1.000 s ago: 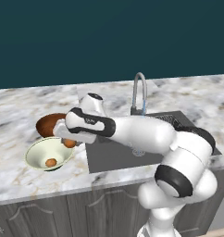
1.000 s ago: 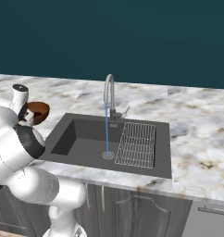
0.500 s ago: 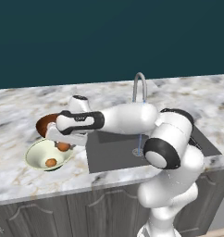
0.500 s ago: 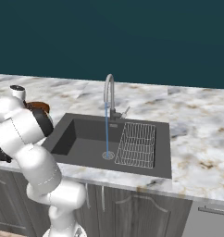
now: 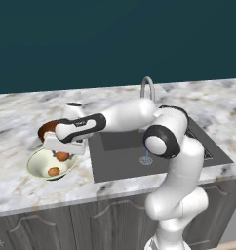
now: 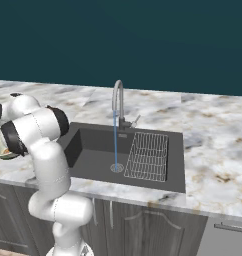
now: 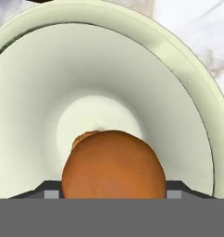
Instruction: Pick the tangerines from the sink and place them in one bowl. Place the eggplant in the other bowl. Then turn off the sink faucet.
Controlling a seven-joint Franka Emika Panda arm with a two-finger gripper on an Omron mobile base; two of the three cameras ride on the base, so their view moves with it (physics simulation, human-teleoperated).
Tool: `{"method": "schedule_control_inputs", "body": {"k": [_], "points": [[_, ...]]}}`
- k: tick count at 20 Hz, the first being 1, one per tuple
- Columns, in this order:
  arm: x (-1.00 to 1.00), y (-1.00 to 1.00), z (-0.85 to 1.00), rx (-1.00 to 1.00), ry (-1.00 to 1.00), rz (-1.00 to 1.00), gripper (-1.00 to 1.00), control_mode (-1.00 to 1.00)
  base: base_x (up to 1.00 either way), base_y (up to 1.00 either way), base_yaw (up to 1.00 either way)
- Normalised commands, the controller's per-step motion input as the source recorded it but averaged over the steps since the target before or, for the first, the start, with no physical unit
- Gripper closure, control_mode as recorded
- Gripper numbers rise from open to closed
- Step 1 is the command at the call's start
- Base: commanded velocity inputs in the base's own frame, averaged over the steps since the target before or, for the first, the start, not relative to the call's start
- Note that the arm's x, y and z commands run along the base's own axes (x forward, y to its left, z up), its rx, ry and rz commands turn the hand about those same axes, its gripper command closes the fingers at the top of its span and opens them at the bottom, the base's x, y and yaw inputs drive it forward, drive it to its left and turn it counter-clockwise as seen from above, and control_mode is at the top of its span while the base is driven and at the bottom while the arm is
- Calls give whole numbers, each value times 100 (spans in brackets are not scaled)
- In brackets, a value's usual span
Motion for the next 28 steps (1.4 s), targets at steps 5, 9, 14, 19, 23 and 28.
{"method": "schedule_control_inputs", "body": {"k": [5,9,14,19,23,28], "points": [[14,17,-29,-6,4,-4,100,-100,0,0,0],[6,7,-26,-4,2,-2,100,-100,0,0,0],[0,2,-6,-1,0,-2,-100,-100,0,0,0],[0,-7,0,0,0,-1,-100,-100,0,0,0],[0,-11,0,0,-1,-1,-100,-100,0,0,0],[-2,-35,45,5,-10,-1,-100,-100,0,0,0]]}}
